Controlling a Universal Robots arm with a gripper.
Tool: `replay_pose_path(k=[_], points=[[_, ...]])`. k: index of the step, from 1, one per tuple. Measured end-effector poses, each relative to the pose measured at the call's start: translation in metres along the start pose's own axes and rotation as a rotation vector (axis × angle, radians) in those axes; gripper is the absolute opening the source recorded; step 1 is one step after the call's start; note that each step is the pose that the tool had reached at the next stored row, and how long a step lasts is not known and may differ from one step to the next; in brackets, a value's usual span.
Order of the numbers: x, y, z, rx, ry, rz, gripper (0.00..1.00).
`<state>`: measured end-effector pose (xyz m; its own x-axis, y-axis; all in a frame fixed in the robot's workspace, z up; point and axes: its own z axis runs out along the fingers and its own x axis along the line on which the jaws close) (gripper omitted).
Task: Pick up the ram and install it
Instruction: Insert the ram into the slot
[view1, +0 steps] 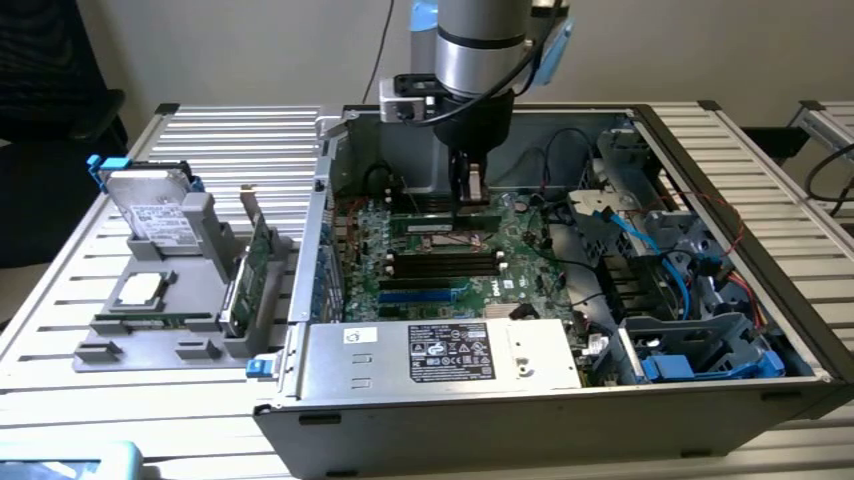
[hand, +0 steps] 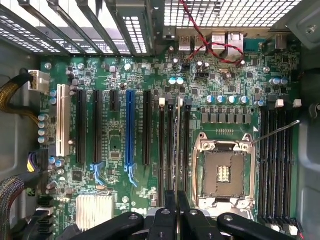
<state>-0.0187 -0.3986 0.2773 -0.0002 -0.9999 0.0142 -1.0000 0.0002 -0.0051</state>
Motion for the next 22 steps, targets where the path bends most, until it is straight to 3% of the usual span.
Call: replay_pose_path(k=[5, 11, 22], points=[[0.001, -0.0006, 0.0045, -0.0026, 0.0001, 0.0, 0.13], [0.006, -0.0019, 0.0085, -0.0107, -0.0002, 0.0, 0.13], [0.006, -0.0031, 0.0222, -0.0154, -0.0001, 0.0, 0.13]])
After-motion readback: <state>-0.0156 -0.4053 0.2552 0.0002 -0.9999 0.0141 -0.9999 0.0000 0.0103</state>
